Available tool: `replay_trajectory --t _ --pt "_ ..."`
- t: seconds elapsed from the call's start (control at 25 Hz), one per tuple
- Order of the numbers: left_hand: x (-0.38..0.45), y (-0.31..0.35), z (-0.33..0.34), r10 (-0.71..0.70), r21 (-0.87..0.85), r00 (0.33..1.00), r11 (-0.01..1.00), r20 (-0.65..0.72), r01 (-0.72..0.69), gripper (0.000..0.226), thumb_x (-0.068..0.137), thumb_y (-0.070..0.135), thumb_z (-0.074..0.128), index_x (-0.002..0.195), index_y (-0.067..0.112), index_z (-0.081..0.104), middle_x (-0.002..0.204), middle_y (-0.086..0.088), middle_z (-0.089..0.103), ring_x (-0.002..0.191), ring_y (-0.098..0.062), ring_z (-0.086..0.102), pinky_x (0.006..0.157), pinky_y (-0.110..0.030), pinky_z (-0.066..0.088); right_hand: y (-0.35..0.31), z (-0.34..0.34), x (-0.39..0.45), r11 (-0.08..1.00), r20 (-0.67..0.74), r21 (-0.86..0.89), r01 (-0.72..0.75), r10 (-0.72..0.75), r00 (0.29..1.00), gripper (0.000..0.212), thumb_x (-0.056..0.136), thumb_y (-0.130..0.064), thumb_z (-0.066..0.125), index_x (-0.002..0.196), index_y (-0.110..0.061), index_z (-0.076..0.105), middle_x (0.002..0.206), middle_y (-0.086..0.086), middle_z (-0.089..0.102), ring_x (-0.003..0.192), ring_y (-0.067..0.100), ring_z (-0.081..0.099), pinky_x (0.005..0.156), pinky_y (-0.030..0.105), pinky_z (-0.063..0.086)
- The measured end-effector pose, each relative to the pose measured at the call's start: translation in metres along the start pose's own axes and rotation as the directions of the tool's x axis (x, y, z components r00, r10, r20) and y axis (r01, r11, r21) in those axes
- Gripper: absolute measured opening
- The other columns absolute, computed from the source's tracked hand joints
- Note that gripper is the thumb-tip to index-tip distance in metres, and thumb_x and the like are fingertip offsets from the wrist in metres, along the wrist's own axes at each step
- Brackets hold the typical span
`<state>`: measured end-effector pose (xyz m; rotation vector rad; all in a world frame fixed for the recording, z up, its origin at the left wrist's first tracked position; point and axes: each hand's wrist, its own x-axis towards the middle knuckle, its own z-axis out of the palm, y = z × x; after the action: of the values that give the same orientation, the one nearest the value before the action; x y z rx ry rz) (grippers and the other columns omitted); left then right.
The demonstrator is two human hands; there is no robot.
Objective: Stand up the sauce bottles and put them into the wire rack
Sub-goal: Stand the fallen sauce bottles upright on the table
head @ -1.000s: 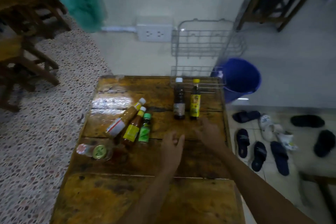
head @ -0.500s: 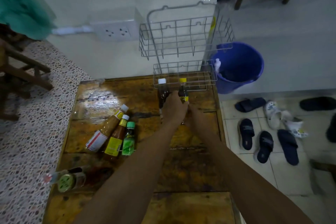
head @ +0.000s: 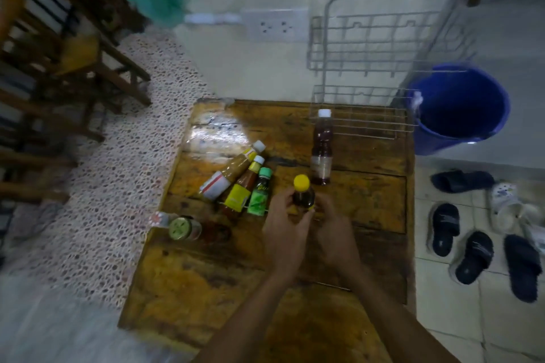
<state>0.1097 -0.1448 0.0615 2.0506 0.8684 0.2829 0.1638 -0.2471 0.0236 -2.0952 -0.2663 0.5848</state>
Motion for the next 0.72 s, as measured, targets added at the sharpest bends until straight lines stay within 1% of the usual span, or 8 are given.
replay_trajectory --t 0.12,0.2,0.28,0.36,0.44,0.52,0.6,0.72 --pt "-0.036 -0.034 -0.058 -0.043 0.016 0.998 0.999 -0.041 0.043 0.06 0.083 0.022 0.085 0.118 0.053 0.047 0.114 0.036 0.055 0.11 0.02 0.053 0.086 -0.003 0.042 -0.015 0.047 -0.032 0.991 0.154 -0.034 0.13 -0.123 0.98 0.042 0.092 -0.031 0.059 0.133 -0.04 0.05 0.111 -0.003 0.069 0.1 0.02 0.064 0.074 0.042 0.055" --pt "-0.061 -0.063 -0.088 -0.069 0.008 0.994 0.998 -0.09 0.07 0.057 0.082 0.021 0.087 0.113 0.052 0.051 0.113 0.03 0.06 0.108 0.01 0.06 0.084 -0.011 0.049 -0.018 0.082 -0.059 0.977 0.254 -0.079 0.197 -0.171 0.952 0.051 0.084 -0.04 0.051 0.135 -0.038 0.046 0.113 -0.001 0.067 0.106 0.024 0.063 0.077 0.041 0.054" --pt "-0.081 -0.091 -0.114 -0.147 -0.049 0.978 0.989 -0.15 0.141 0.053 0.081 0.02 0.087 0.112 0.049 0.057 0.111 0.025 0.064 0.104 -0.001 0.065 0.081 -0.022 0.055 -0.022 0.116 -0.083 0.975 0.327 -0.075 0.21 -0.175 0.929 0.051 0.086 -0.042 0.05 0.137 -0.036 0.046 0.119 -0.002 0.067 0.109 0.023 0.064 0.08 0.038 0.053" --pt "-0.089 -0.115 -0.135 -0.216 -0.053 0.954 0.976 -0.206 0.21 0.053 0.083 0.018 0.086 0.111 0.051 0.056 0.11 0.027 0.062 0.105 -0.002 0.063 0.082 -0.021 0.053 -0.03 0.15 -0.094 0.971 0.373 -0.043 0.234 -0.201 0.906 0.044 0.093 -0.036 0.053 0.136 -0.033 0.047 0.121 -0.003 0.068 0.111 0.02 0.064 0.083 0.038 0.053" --pt "-0.086 -0.136 -0.157 -0.222 -0.082 0.941 0.975 -0.255 0.207 0.056 0.085 0.014 0.085 0.112 0.051 0.054 0.112 0.031 0.06 0.109 0.0 0.06 0.086 -0.022 0.052 -0.046 0.181 -0.099 0.965 0.4 0.007 0.262 -0.242 0.884 0.044 0.096 -0.034 0.051 0.141 -0.033 0.047 0.124 -0.002 0.068 0.114 0.02 0.065 0.088 0.043 0.054" --pt "-0.075 -0.155 -0.176 -0.233 -0.173 0.93 0.967 -0.285 0.189 0.053 0.087 0.012 0.082 0.118 0.047 0.057 0.118 0.027 0.062 0.114 0.002 0.06 0.091 -0.027 0.055 -0.061 0.209 -0.098 0.963 0.409 0.011 0.27 -0.251 0.877 0.059 0.097 -0.029 0.051 0.154 -0.03 0.036 0.14 0.002 0.061 0.125 0.022 0.06 0.099 0.044 0.051" --pt "-0.059 -0.173 -0.192 -0.271 -0.247 0.921 0.947 -0.279 0.203 0.046 0.088 0.013 0.081 0.123 0.035 0.061 0.121 0.014 0.066 0.116 -0.005 0.064 0.094 -0.034 0.057 -0.071 0.237 -0.097 0.962 0.44 -0.026 0.271 -0.232 0.868 0.076 0.094 -0.019 0.053 0.162 -0.023 0.018 0.157 0.005 0.045 0.139 0.025 0.048 0.11 0.043 0.043" --pt "-0.036 -0.192 -0.206 -0.266 -0.281 0.936 0.939 -0.232 0.197 0.043 0.088 0.011 0.08 0.122 0.03 0.061 0.121 0.006 0.069 0.119 -0.014 0.065 0.093 -0.03 0.056 -0.082 0.261 -0.093 0.968 0.454 -0.074 0.239 -0.18 0.872 0.088 0.094 -0.015 0.056 0.163 -0.024 0.003 0.166 0.004 0.029 0.148 0.027 0.035 0.116 0.047 0.036"
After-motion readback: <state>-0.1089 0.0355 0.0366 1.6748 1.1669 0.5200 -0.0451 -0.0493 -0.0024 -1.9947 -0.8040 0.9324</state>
